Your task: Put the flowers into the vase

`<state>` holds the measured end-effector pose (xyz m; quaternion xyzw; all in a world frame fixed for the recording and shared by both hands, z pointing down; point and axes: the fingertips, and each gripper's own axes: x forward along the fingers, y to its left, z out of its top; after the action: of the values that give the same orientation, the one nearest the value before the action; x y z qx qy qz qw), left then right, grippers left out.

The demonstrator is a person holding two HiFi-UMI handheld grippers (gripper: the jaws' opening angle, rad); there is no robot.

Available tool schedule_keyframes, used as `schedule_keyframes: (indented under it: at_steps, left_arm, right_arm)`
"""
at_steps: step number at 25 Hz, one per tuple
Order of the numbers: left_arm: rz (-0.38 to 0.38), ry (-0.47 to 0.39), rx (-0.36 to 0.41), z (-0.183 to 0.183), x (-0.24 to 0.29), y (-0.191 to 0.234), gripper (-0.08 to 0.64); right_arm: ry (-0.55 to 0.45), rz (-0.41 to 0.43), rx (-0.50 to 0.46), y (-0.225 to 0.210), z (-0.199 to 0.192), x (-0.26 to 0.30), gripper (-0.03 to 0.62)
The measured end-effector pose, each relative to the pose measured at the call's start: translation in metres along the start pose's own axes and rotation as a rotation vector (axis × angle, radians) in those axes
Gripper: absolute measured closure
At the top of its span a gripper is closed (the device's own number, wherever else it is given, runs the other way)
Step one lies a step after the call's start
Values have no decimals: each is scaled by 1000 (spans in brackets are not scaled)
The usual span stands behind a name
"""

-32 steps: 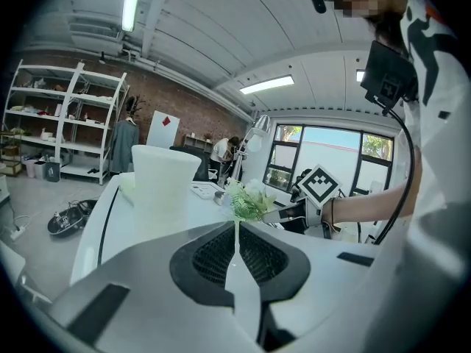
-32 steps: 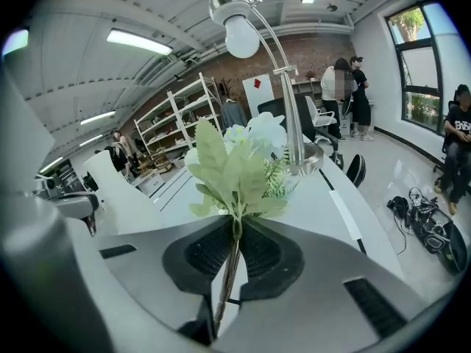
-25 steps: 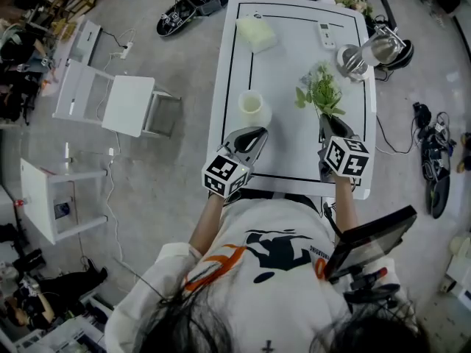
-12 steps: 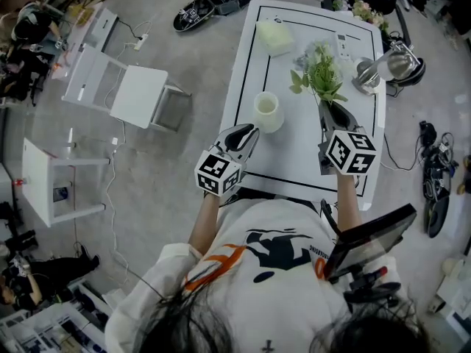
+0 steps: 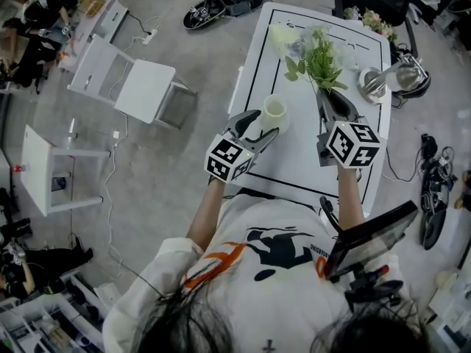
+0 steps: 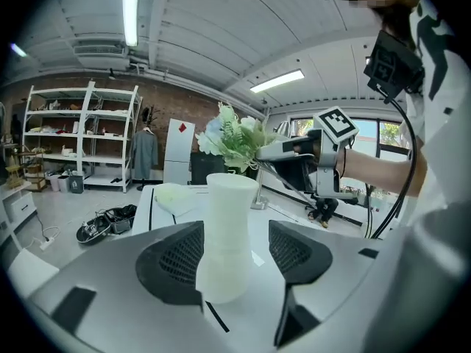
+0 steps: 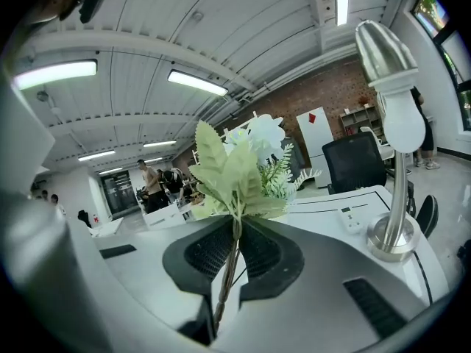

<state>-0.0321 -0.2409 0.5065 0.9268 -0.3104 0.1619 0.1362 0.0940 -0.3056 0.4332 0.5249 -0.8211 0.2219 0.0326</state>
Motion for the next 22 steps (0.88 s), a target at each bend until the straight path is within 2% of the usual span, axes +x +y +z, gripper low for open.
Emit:
schedule_keyframes:
  at_steps: [7,11,17,22]
  left_arm:
    - [-24,7,2,7,15,12,284]
    - [-38,19,38,8,25,9,284]
    - [-44,3,46,11,31,12,285]
    - [-47,1,73,10,29,11,314]
  right_arm:
    - [-40,60,-22,27,23,15,560]
    - [-57,92,-1,35,29,18,560]
    - [-76,124,26,45,37,29,560]
    - [-104,158,22,59,48,30,560]
